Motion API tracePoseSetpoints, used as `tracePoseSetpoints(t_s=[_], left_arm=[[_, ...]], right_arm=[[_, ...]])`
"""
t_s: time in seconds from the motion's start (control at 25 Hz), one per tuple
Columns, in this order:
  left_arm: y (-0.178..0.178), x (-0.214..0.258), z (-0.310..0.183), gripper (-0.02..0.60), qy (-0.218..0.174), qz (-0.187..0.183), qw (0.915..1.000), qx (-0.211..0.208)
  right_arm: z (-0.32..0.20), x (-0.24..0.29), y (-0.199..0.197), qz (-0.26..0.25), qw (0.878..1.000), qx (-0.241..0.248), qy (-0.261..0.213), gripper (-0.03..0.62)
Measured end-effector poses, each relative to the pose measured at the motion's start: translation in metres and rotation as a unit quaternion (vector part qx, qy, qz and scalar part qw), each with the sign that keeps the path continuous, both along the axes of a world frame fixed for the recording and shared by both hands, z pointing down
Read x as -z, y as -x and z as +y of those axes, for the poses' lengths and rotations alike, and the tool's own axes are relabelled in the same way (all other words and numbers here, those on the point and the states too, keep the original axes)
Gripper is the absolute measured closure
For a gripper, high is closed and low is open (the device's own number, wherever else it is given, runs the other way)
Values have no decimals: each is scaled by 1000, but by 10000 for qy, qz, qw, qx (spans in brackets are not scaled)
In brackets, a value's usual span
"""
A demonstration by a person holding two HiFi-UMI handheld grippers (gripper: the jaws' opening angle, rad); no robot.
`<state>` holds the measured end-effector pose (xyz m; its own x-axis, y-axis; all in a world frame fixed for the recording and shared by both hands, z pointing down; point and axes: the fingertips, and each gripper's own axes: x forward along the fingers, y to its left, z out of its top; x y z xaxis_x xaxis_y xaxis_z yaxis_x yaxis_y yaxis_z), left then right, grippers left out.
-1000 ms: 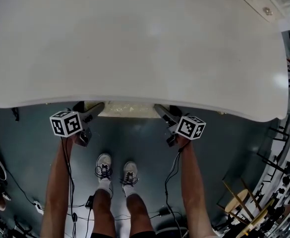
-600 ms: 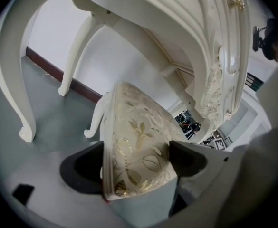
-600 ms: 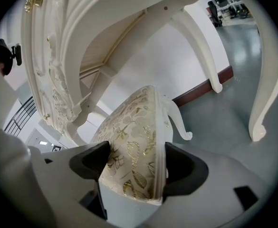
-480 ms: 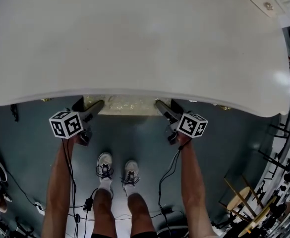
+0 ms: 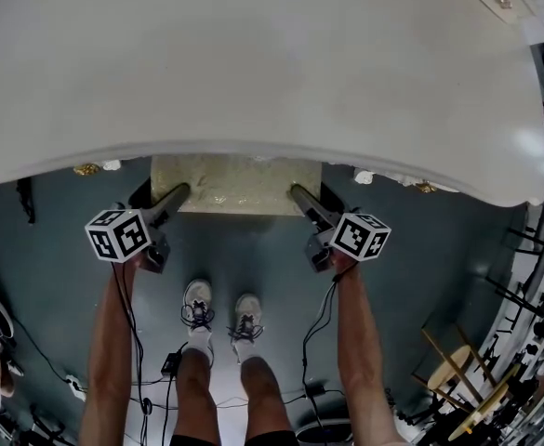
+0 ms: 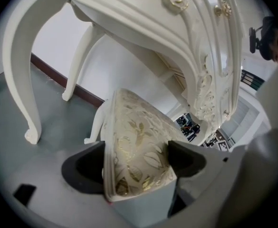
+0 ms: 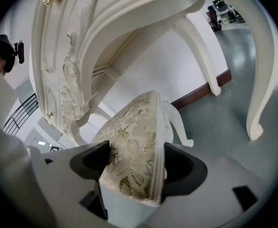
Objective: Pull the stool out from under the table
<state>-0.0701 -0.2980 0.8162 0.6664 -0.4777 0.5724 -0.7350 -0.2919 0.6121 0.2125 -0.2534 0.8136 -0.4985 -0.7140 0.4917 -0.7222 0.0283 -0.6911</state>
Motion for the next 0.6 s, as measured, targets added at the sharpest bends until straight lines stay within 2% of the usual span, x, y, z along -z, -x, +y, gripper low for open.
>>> tracePoseSetpoints(t_s=[0.6], left_arm=[[45, 16, 65, 172, -109, -35, 9994, 331]], right_arm=[[58, 14, 39, -48, 9998, 147, -90, 226]])
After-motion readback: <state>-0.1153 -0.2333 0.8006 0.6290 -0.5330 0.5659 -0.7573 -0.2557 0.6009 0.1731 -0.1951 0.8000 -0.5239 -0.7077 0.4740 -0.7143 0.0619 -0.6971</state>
